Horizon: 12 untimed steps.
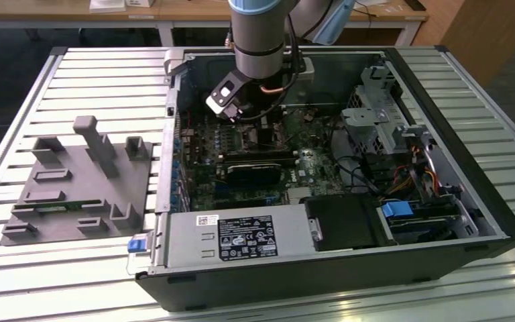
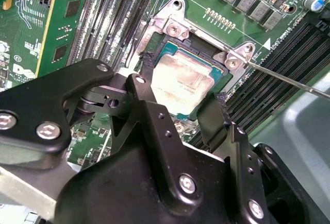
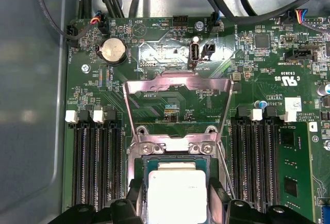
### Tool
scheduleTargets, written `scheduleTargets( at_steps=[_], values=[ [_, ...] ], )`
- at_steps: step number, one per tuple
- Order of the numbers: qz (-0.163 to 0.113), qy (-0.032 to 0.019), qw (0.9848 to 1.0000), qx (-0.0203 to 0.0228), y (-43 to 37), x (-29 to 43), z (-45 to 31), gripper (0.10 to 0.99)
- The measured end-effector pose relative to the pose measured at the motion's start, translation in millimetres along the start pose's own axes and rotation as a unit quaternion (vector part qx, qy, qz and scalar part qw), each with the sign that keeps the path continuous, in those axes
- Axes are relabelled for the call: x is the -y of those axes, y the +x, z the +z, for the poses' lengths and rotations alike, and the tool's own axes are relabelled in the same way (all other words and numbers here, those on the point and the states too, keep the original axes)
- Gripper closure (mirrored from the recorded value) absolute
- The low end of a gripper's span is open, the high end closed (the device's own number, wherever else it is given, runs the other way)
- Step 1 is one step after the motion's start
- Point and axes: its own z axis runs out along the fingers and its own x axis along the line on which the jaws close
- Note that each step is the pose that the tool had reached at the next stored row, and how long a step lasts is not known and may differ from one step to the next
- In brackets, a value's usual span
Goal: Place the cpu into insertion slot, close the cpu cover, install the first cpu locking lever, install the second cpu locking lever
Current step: 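Place the cpu into insertion slot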
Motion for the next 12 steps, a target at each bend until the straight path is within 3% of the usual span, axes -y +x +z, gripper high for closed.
scheduleTargets(
  at_steps=[4, 12],
  values=[
    [0.000, 0.0000, 1.0000, 0.0000, 0.1, -0.2, -1.6, 0.475],
    [0.000, 0.0000, 1.0000, 0.0000, 0.5, -1.6, -17.4, 0.475]
  ],
)
